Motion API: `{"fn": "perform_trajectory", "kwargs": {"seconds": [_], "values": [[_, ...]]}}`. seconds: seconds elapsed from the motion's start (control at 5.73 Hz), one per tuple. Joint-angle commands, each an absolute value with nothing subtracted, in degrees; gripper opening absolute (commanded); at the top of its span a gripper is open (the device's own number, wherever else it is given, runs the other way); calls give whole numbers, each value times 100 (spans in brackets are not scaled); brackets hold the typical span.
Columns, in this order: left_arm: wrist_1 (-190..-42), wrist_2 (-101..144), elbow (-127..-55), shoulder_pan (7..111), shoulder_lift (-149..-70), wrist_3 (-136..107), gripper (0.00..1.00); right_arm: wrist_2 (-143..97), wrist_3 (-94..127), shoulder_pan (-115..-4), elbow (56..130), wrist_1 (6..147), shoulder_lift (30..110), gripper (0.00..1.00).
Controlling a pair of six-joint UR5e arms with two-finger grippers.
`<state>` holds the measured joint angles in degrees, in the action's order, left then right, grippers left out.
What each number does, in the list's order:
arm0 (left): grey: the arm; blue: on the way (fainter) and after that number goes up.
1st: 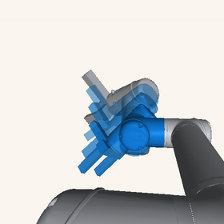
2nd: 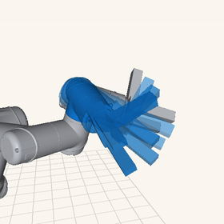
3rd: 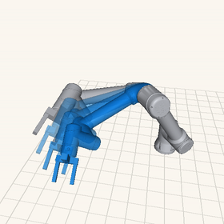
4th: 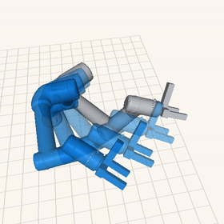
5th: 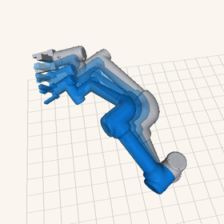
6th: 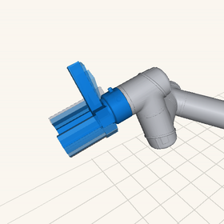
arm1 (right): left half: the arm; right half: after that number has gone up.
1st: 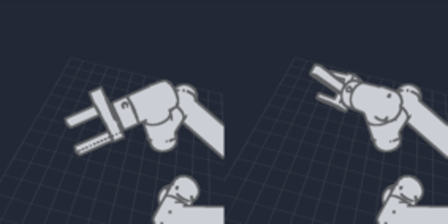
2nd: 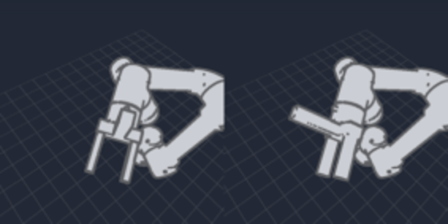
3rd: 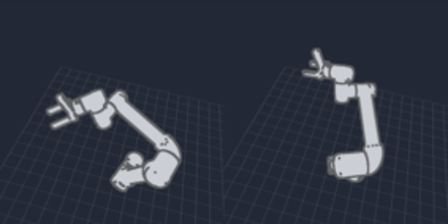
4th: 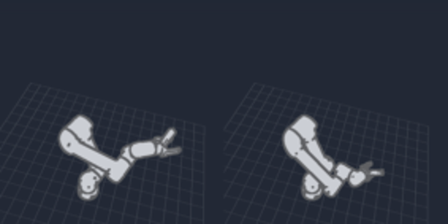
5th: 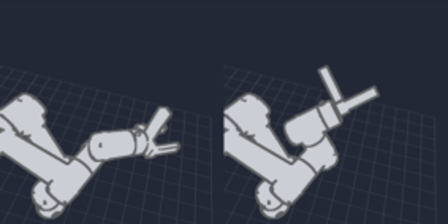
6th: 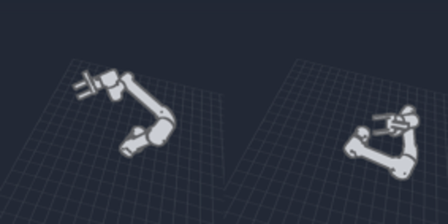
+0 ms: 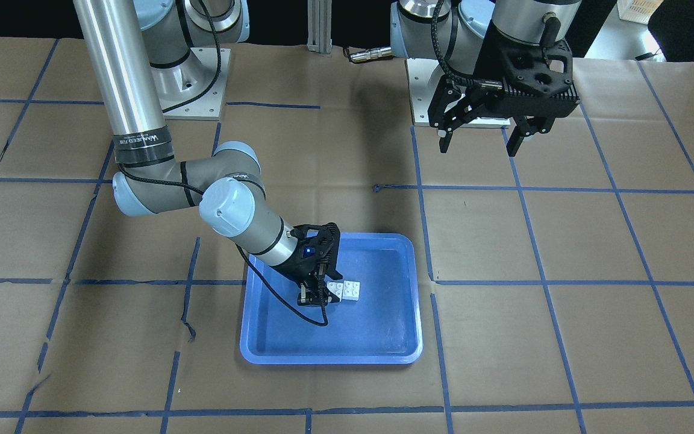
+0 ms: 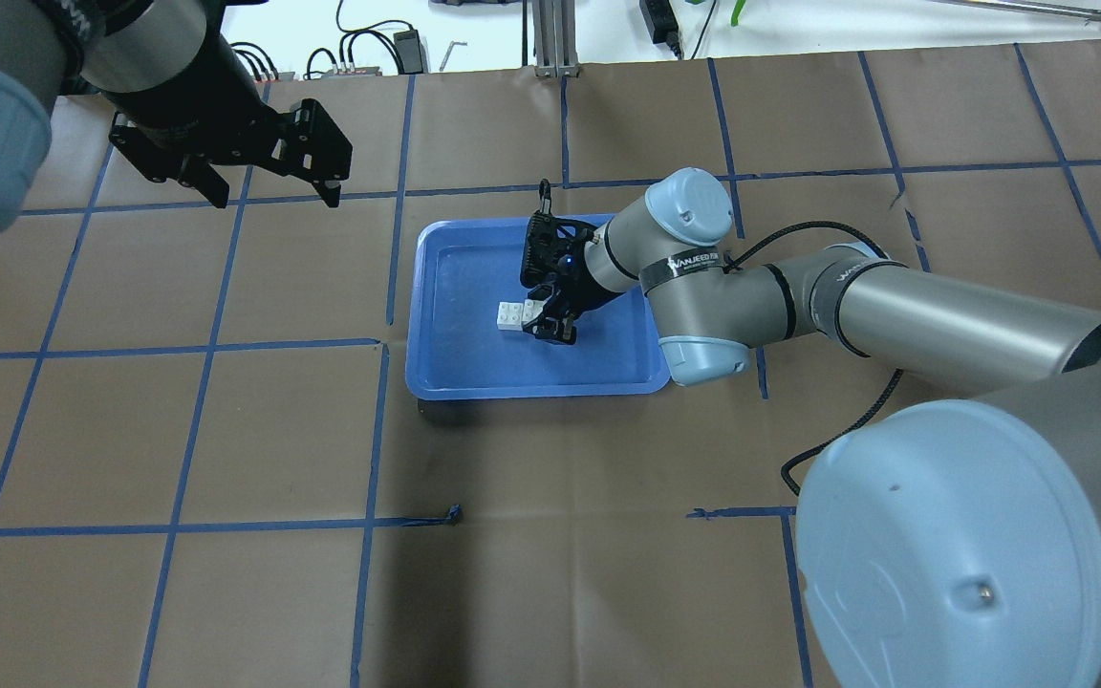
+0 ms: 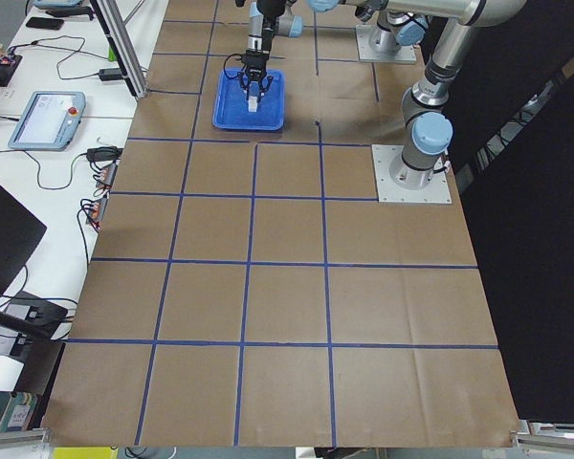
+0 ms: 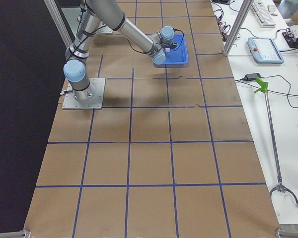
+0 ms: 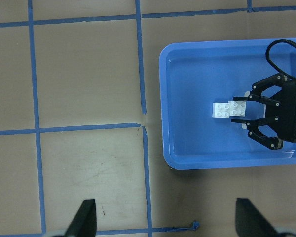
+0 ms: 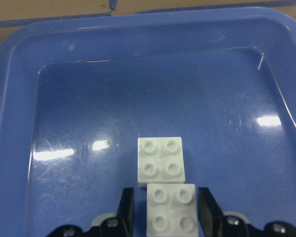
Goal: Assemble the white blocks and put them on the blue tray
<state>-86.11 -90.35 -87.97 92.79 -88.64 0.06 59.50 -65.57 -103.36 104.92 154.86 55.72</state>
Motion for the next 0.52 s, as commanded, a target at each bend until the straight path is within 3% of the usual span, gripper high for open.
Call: {"fn": "perform_trajectory", "kwargs": {"seconds": [0.0, 0.17, 0.35], "values": [[-8604, -9044, -8798, 9290, -8859, 26, 100, 5950, -6557, -10336, 10512, 15486, 5572, 54], [-8604, -9044, -8815, 9290, -8859, 26, 100, 5968, -6522, -10336, 10520, 15478, 5581, 70], [-8604, -9035, -8815, 9281, -8859, 26, 100, 5976, -6173, -10336, 10486, 15469, 5598, 100]]}}
